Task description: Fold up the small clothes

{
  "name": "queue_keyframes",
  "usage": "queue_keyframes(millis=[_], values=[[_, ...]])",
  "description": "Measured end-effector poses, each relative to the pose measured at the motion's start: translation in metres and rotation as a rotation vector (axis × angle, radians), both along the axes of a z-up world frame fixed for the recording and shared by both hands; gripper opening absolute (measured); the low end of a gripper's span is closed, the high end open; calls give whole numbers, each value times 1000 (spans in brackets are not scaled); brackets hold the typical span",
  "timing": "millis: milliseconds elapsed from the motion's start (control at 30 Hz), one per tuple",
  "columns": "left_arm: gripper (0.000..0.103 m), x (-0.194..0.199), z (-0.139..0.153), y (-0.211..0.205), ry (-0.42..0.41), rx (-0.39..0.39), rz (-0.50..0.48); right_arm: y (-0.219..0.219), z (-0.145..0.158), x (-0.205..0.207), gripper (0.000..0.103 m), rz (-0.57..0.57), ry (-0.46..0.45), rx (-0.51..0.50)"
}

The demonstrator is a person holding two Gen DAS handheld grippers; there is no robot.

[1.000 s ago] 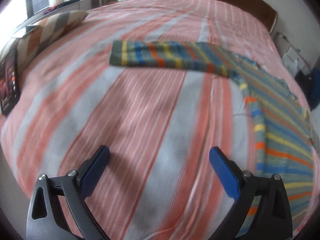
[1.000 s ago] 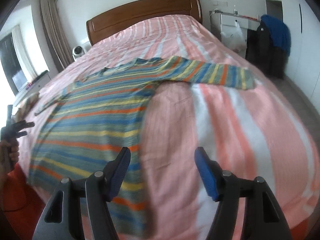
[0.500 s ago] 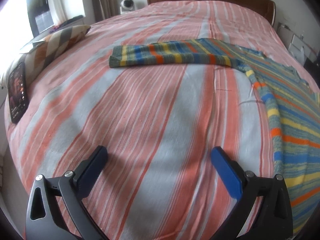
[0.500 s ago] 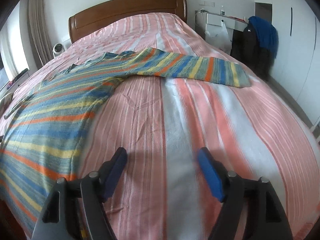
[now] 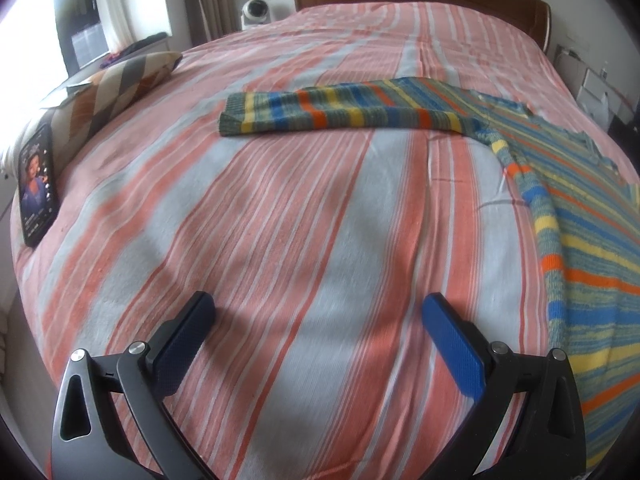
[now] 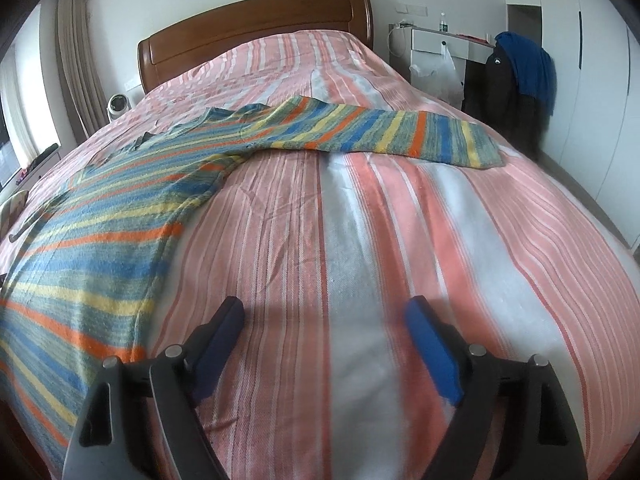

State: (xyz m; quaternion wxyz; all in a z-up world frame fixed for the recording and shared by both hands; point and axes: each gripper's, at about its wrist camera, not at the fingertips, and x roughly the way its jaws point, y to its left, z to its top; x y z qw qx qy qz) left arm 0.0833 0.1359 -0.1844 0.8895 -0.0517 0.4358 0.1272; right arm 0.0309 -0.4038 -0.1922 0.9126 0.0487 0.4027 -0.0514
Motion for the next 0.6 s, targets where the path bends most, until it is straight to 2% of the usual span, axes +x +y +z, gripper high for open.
queue_keyframes(millis=[533, 600], values=[[103, -1, -1, 0, -4, 5, -1, 2, 1, 1, 84, -2, 12, -19], [103, -1, -1, 0, -8, 11, -1, 2, 1, 2, 88, -2, 18, -20]])
